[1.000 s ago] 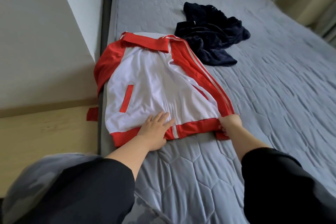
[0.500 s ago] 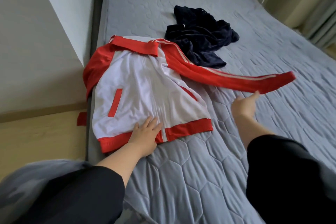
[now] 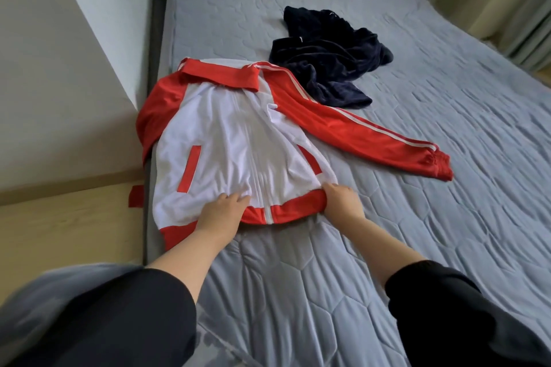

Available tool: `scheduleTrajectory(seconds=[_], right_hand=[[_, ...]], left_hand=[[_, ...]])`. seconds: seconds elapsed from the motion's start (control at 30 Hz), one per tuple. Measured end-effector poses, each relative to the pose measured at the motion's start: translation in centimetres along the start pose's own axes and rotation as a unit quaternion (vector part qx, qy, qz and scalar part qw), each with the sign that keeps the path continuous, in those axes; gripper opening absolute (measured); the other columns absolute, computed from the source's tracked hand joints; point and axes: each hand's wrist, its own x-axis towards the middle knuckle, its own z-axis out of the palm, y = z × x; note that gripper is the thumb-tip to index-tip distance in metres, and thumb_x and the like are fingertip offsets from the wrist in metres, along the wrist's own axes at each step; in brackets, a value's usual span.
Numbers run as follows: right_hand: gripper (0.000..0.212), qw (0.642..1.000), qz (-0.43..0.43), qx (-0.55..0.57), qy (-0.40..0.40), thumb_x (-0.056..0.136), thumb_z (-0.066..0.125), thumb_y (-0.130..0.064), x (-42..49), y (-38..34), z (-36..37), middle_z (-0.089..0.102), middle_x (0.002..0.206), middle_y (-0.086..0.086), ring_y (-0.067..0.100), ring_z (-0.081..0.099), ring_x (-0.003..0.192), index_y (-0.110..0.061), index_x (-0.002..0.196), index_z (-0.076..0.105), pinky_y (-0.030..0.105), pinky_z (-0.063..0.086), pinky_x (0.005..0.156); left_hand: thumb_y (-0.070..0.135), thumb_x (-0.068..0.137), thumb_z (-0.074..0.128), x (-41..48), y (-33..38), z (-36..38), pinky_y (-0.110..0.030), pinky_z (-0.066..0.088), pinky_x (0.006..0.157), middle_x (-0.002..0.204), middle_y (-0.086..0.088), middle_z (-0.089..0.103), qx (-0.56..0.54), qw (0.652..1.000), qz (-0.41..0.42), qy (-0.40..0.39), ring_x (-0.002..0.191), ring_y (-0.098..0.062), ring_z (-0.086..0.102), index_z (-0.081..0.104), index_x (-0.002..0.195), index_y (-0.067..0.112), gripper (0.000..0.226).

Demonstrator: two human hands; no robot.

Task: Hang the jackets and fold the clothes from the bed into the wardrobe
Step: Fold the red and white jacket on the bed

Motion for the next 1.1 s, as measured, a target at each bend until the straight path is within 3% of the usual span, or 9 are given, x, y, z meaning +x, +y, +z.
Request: scheduleTrajectory(seconds=[0.17,0.3,0.47,0.57,0.77,0.9,0.97,1.03,1.1], right_hand=[[0.031,0.991,0.038,0.015,0.128,0.079,0.054,-0.010,-1.6,0.2,-1.7,0.067,0.079,0.017,0.041,0.063,0.072,-0.011,0.110,0.056,0.035,0.037,0.057],[0.032,0.990,0.028,-0.055,-0.129,0.083,0.049,-0.014,-4.0,-0.2,0.4,0.066,0.103,0.010,0.033,0.062,0.093,-0.019,0.115,0.049,0.033,0.043,0.067],[0.045,0.933,0.096,0.216,-0.271,0.072,0.042,0.008,-2.5,1.5,-2.1,0.066,0.073,0.012,0.024,0.064,0.065,-0.021,0.104,0.057,0.028,0.053,0.060],[0.036,0.930,0.170,0.293,-0.141,0.079,0.041,0.007,-1.2,1.5,-2.3,0.066,0.069,0.015,0.024,0.061,0.057,-0.009,0.096,0.068,0.035,0.055,0.062],[0.051,0.934,0.223,0.270,0.071,0.083,0.054,-0.013,2.4,-1.8,-1.2,0.044,0.133,0.009,0.027,0.044,0.121,-0.011,0.133,0.044,0.040,0.041,0.098],[0.023,0.865,0.344,0.362,0.042,0.091,0.049,-0.018,4.9,-1.8,-1.4,0.059,0.097,0.017,0.031,0.061,0.101,-0.004,0.105,0.060,0.025,0.041,0.059],[0.034,0.800,0.417,0.429,0.054,0.096,0.045,-0.021,5.4,-0.5,-1.7,0.063,0.118,0.017,0.028,0.062,0.109,-0.003,0.122,0.058,0.016,0.039,0.041],[0.041,0.769,0.454,0.449,0.037,0.098,0.042,-0.020,5.4,0.8,-1.7,0.053,0.136,0.007,0.022,0.054,0.123,-0.014,0.139,0.046,0.009,0.048,0.058],[0.048,0.831,0.442,0.338,0.026,0.099,0.042,-0.017,5.1,1.8,-1.5,0.042,0.146,0.005,0.022,0.044,0.133,-0.008,0.145,0.033,0.021,0.044,0.093]], left_hand=[[-0.004,0.078,0.048,-0.1,-1.4,-0.1,-0.033,0.048,0.079,0.114,-0.001,0.051,-0.051,0.998,0.024,0.033,0.107,-0.023,0.051,0.044,0.138,0.030,0.069],[0.001,0.079,0.044,-0.7,-1.6,1.0,-0.029,0.041,0.087,0.119,0.001,0.044,-0.064,0.994,0.030,-0.088,0.116,-0.021,0.045,0.036,0.144,0.034,0.073],[0.007,0.079,0.045,-0.4,-2.0,1.3,-0.028,0.039,0.090,0.123,0.001,0.046,-0.098,0.990,0.023,-0.100,0.120,-0.021,0.045,0.035,0.144,0.035,0.072],[0.009,0.079,0.046,-0.3,-2.0,1.4,-0.027,0.037,0.094,0.126,0.002,0.048,-0.117,0.988,0.010,-0.100,0.122,-0.020,0.044,0.036,0.144,0.035,0.071],[0.008,0.078,0.046,-0.5,-2.2,1.9,-0.027,0.038,0.093,0.125,0.004,0.049,-0.146,0.985,0.007,-0.088,0.121,-0.019,0.045,0.037,0.143,0.037,0.071],[0.006,0.080,0.044,-0.3,-2.2,2.1,-0.026,0.037,0.091,0.125,0.003,0.049,-0.155,0.984,0.001,-0.085,0.119,-0.020,0.045,0.039,0.142,0.038,0.070],[0.005,0.080,0.043,-0.1,-2.4,2.0,-0.027,0.038,0.093,0.128,0.002,0.050,-0.181,0.979,-0.011,-0.092,0.120,-0.021,0.047,0.042,0.140,0.040,0.069],[0.005,0.080,0.042,0.1,-2.6,1.9,-0.028,0.040,0.095,0.132,0.002,0.050,-0.210,0.972,-0.025,-0.102,0.120,-0.022,0.048,0.045,0.138,0.042,0.068],[0.005,0.080,0.043,0.3,-2.7,1.8,-0.029,0.041,0.097,0.136,0.002,0.049,-0.216,0.969,-0.028,-0.113,0.121,-0.022,0.049,0.046,0.137,0.043,0.068]])
